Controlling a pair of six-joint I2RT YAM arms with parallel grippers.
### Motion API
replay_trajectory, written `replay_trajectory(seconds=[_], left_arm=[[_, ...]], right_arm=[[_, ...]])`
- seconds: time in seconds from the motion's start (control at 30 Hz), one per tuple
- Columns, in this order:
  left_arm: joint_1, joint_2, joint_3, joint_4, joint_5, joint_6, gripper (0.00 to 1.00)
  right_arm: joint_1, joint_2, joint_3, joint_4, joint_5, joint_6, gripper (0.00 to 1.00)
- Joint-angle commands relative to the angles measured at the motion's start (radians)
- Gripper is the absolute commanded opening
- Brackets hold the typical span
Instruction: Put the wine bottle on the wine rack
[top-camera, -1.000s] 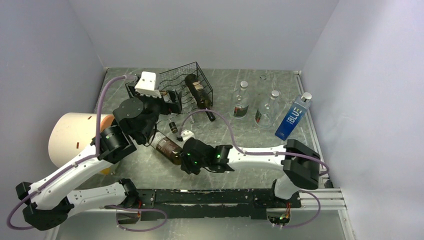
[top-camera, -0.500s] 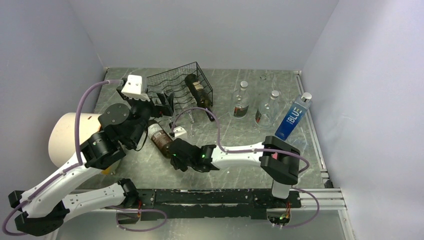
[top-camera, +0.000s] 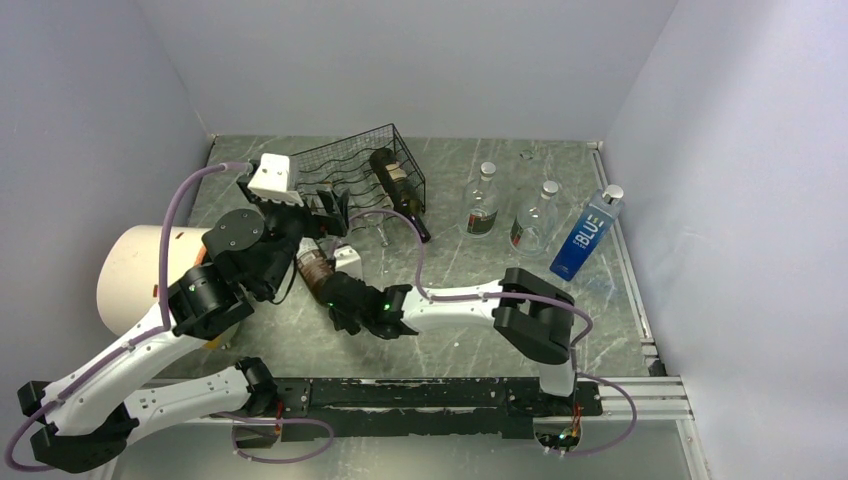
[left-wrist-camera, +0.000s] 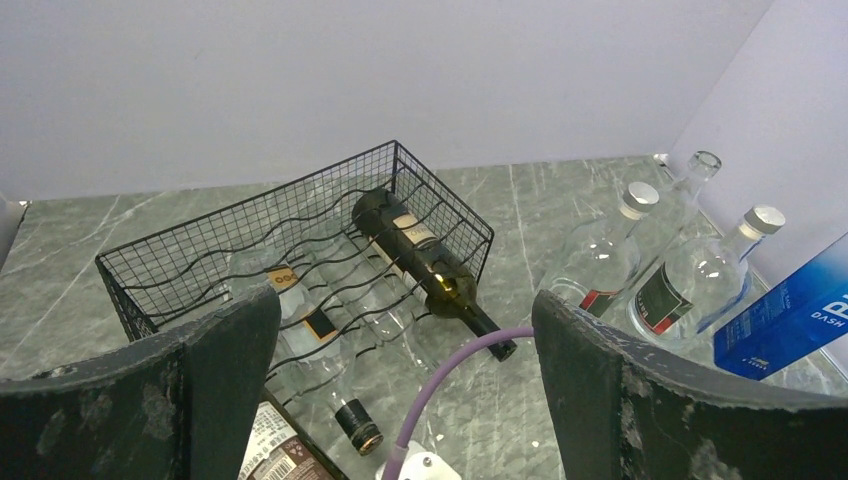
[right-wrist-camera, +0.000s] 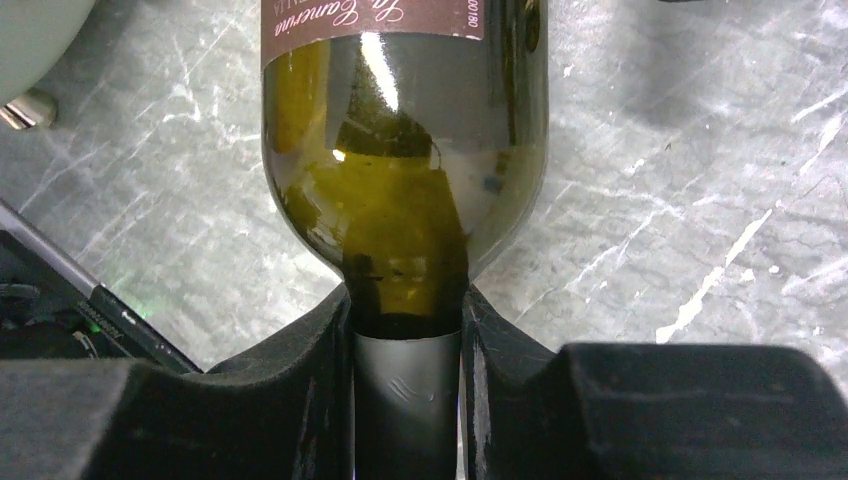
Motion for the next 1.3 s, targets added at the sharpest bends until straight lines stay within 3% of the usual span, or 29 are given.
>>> replay_trajectory(seconds=[0.0, 0.77, 1.13, 1.27], left_arm=[[0.002, -0.001, -0.006, 0.000, -0.001, 0.015, 0.99], [0.002, -0.066, 0.050, -0.122, 0.006, -0.039, 0.99], [0.002, -0.048, 0.067, -0.153, 0.023, -0.068, 0.99], [0.002, -0.048, 0.071, -0.153, 0.027, -0.066, 0.99]], right_arm=[[0.004, 0.008, 0.088, 0.131, 0.064, -0.023, 0.00], [-0.128, 0.362, 0.470, 0.175, 0.077, -0.015, 0.00], [-0.169, 0.457, 0.640, 0.115, 0.019, -0.034, 0.23], [-0.169, 0.467, 0.648, 0.121, 0.013, -0.033, 0.40]])
